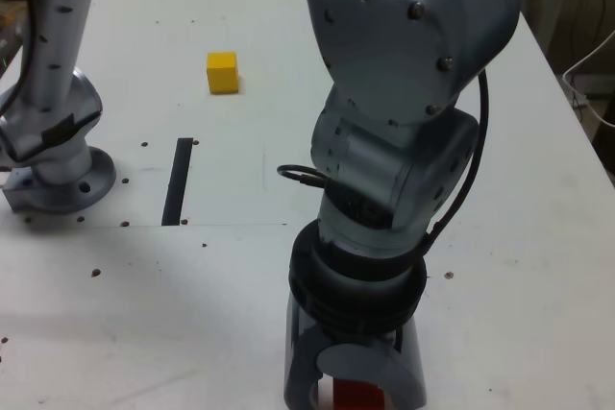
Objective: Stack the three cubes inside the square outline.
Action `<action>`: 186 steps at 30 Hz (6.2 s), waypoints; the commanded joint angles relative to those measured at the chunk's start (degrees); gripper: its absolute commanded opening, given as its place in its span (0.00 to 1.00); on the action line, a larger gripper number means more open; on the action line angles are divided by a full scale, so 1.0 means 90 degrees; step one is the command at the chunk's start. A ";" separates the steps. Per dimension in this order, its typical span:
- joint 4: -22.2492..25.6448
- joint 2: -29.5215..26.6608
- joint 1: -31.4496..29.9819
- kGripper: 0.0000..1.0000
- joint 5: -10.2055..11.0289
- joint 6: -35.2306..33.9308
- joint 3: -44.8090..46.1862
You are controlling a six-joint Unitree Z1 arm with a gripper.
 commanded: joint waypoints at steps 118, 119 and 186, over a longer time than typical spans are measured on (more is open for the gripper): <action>0.0239 -0.0353 0.4055 0.25 0.0652 0.3501 0.0874; 0.0232 -0.0347 0.4069 0.25 0.0646 0.3521 0.0872; 0.0380 -0.2679 0.5611 1.00 0.1035 0.4730 0.2043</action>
